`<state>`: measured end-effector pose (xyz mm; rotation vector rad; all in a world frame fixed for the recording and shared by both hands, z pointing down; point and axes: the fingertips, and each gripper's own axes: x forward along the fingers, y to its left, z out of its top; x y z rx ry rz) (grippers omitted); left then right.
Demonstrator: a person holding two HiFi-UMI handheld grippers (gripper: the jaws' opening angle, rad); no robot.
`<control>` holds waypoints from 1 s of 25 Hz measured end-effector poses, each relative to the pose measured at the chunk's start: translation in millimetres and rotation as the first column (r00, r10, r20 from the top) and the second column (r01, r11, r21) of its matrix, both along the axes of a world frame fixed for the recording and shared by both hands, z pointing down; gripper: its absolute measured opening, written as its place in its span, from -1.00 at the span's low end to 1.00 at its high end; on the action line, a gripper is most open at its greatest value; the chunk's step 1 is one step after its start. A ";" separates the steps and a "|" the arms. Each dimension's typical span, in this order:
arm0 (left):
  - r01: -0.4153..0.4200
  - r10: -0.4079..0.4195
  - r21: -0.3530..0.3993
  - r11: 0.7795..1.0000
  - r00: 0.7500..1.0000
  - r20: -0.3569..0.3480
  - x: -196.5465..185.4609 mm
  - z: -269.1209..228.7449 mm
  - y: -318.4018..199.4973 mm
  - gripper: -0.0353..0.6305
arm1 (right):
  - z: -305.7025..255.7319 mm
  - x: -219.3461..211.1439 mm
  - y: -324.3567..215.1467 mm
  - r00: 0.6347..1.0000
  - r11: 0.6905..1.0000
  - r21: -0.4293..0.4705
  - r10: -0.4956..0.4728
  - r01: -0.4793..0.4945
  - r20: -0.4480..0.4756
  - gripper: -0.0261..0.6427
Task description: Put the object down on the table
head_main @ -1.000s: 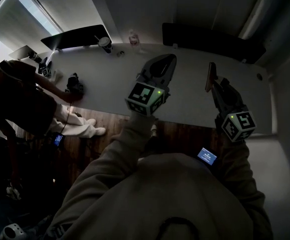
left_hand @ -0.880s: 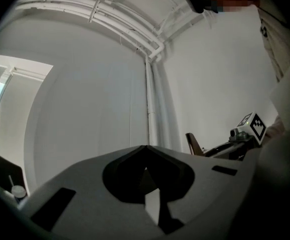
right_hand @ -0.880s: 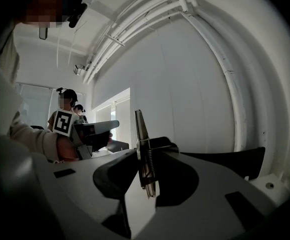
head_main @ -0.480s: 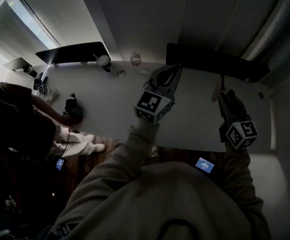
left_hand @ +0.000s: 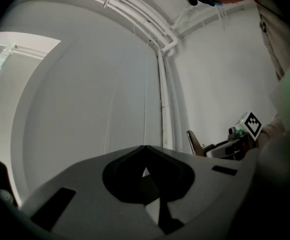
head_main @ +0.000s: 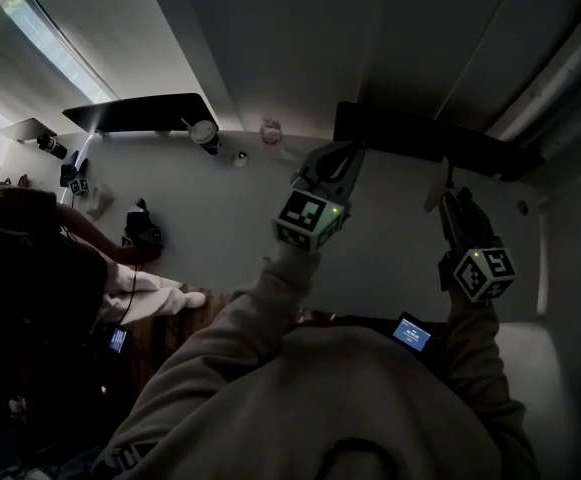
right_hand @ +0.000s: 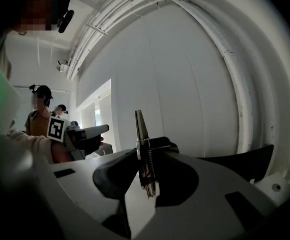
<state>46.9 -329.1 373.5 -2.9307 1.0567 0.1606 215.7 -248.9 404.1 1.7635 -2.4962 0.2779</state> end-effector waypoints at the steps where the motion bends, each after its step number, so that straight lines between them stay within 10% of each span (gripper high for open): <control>1: -0.003 0.003 0.002 1.000 1.000 0.005 2.6 -0.1 -1.4 -0.88 | 0.5 1.9 -2.8 1.000 1.000 -0.002 -0.003 0.003 -0.003 -0.61; 12: -0.012 0.015 -0.063 0.998 0.999 0.041 19.5 33.1 -18.9 -0.88 | 89.2 2.2 -37.8 0.993 0.981 -0.178 -0.096 0.082 -0.070 -0.61; 25: 0.005 0.012 -0.217 0.976 0.997 0.077 25.1 130.1 -52.3 -0.88 | 331.2 9.6 -42.4 0.977 0.787 -0.613 -0.177 0.068 -0.119 -0.60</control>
